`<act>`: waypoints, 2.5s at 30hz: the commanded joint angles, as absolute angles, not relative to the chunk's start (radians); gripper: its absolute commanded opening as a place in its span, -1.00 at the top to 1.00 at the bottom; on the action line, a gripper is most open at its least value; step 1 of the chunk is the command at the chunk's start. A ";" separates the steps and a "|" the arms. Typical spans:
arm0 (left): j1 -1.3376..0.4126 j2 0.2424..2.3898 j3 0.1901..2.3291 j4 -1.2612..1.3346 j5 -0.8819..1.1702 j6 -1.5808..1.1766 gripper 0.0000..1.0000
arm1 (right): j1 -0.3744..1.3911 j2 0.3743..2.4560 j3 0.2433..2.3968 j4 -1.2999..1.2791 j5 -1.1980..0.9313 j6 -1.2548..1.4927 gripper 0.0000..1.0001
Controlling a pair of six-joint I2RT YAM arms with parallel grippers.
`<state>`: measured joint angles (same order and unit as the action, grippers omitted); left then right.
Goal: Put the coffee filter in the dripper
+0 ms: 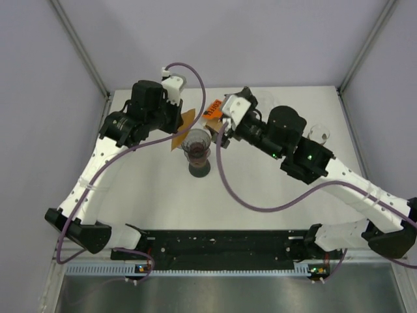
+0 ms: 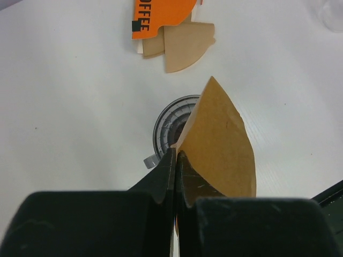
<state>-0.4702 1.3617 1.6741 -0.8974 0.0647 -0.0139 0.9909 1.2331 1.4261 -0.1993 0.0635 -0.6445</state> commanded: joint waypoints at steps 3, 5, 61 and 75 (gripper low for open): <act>-0.468 1.362 1.740 -0.838 0.054 -0.138 1.00 | 0.989 1.337 1.515 -0.086 0.189 0.274 -0.79; -0.469 1.367 1.741 -0.831 0.045 -0.162 1.00 | 0.989 1.383 1.543 -0.116 0.230 0.401 -0.60; -0.434 1.353 1.447 -0.790 0.095 -0.080 1.00 | 0.822 1.703 1.807 -0.577 0.041 0.287 0.70; -0.436 1.381 1.425 -0.744 0.140 -0.048 1.00 | 0.801 1.707 1.752 -0.532 0.014 0.247 0.52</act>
